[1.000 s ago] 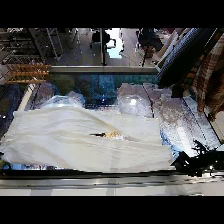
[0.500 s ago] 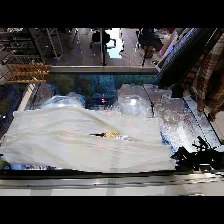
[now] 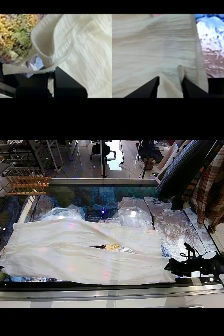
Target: Fold the clothes and pants, and hang the long-sleeved shirts on hangers.
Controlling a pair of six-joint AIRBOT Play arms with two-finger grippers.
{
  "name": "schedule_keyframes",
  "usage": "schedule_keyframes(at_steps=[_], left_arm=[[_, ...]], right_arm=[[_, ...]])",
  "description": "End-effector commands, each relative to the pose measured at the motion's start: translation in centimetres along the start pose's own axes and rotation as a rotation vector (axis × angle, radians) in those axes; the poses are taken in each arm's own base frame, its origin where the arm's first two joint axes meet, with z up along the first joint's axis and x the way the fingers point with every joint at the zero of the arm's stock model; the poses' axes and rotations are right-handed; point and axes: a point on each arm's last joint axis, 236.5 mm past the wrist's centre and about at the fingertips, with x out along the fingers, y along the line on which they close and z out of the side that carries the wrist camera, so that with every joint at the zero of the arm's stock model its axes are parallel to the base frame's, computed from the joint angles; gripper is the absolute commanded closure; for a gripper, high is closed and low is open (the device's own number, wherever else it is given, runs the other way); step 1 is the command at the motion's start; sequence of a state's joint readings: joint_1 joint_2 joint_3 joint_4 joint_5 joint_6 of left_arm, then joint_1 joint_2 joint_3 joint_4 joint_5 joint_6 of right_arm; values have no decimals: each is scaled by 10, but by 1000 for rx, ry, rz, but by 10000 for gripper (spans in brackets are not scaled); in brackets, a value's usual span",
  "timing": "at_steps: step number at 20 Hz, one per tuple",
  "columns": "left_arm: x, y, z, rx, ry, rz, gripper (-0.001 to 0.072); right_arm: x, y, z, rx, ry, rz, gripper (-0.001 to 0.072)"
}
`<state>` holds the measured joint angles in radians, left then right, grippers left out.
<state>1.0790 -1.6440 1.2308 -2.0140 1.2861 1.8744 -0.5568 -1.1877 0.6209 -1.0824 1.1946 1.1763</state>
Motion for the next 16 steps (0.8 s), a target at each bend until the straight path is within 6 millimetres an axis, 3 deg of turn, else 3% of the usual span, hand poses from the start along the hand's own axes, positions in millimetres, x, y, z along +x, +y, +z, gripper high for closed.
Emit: schedule_keyframes(at_steps=[1,4,6,7,12,14,16], left_arm=[[0,0,-3,0,11,-3,686],[0,0,-3,0,12,-3,686],[0,0,-3,0,14,-4,687],[0,-1,-4,0,16,-5,686],[-9,-7,-6,34,41,-19,687],[-27,-19,-2,80,47,-43,687],[-57,-40,13,118,9,-86,687]], right_arm=[[-5,0,-18,-49,98,-20,378],[-20,0,-15,-82,119,-41,386],[-31,4,-8,-100,111,-45,654],[-36,6,-7,-107,117,-41,696],[-56,18,-11,-136,145,-24,699],[-75,26,1,-184,70,-47,699],[-110,40,19,-244,-58,-85,699]])
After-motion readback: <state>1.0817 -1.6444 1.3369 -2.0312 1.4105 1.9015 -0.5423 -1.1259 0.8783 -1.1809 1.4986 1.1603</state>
